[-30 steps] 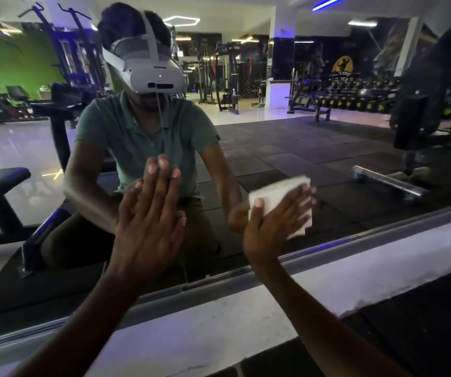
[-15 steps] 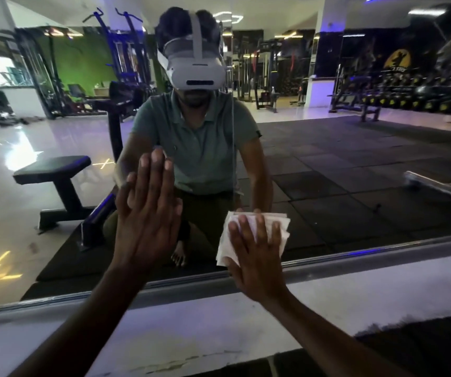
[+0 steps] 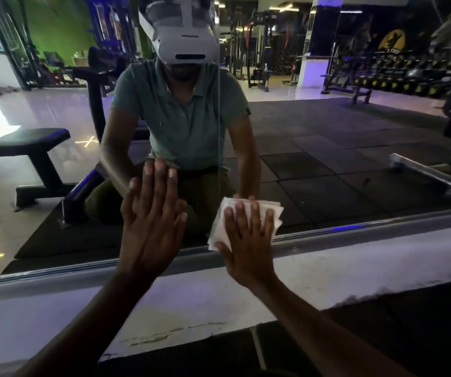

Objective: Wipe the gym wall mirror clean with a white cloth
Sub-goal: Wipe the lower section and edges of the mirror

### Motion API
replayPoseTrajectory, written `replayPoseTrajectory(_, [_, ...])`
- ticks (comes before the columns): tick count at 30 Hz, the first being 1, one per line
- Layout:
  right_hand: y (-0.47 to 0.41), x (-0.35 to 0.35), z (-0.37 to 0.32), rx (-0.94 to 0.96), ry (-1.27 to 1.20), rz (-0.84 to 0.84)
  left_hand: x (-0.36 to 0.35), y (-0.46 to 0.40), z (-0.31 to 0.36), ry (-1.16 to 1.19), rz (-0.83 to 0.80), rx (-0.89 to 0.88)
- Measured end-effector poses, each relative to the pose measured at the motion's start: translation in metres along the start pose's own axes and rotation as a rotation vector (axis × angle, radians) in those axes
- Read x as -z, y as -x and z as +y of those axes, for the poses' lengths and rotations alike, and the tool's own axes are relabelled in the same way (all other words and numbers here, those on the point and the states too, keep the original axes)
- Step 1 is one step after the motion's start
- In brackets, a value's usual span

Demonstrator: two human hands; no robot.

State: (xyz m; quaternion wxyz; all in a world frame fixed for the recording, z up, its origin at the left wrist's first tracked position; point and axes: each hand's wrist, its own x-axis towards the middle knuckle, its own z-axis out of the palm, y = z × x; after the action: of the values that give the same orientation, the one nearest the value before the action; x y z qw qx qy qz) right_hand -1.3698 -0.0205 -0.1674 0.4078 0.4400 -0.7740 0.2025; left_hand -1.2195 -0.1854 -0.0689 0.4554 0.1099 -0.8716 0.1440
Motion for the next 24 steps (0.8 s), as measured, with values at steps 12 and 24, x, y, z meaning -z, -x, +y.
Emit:
replayPoseTrajectory(12, [-0.053, 0.015, 0.025, -1.227, -0.379, 0.541, -0.021, 0.006, 0.038, 0.06, 0.008, 0.202])
replayPoseTrajectory(24, [-0.04, 0.028, 0.115, -1.299, -0.353, 0.609, -0.026, 0.007, 0.031, 0.024, 0.013, 0.176])
